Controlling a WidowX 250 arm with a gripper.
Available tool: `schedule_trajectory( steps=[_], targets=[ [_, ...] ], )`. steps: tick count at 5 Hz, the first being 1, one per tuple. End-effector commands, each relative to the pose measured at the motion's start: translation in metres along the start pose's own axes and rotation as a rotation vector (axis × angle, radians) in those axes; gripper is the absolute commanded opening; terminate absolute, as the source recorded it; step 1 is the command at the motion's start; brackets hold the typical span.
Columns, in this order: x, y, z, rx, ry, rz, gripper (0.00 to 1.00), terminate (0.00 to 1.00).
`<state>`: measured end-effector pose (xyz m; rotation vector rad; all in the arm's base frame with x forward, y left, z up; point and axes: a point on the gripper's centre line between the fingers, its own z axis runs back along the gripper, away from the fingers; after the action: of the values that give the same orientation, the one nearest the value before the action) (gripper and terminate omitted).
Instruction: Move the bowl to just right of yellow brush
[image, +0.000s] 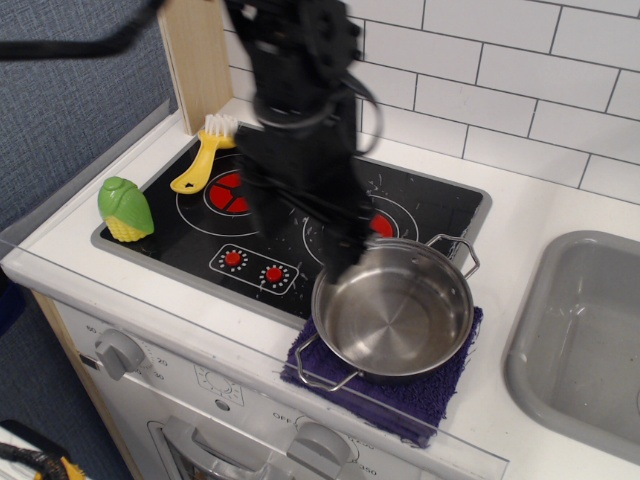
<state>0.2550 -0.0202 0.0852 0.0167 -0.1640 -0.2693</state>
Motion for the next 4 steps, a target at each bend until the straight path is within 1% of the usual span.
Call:
schedule_trajectory(
  steps=[1, 2, 3, 4],
  targets=[
    [0.032, -0.003, -0.02, -0.005, 0.016, 0.002, 1.0, 0.0],
    [0.033, -0.003, -0.034, 0.018, 0.08, -0.019, 1.0, 0.0],
    [0.035, -0.011, -0.039, 0.026, 0.102, -0.067, 0.0, 0.0],
    [0.037, -0.019, -0.041, 0.035, 0.125, -0.115, 0.0, 0.0]
  ],
)
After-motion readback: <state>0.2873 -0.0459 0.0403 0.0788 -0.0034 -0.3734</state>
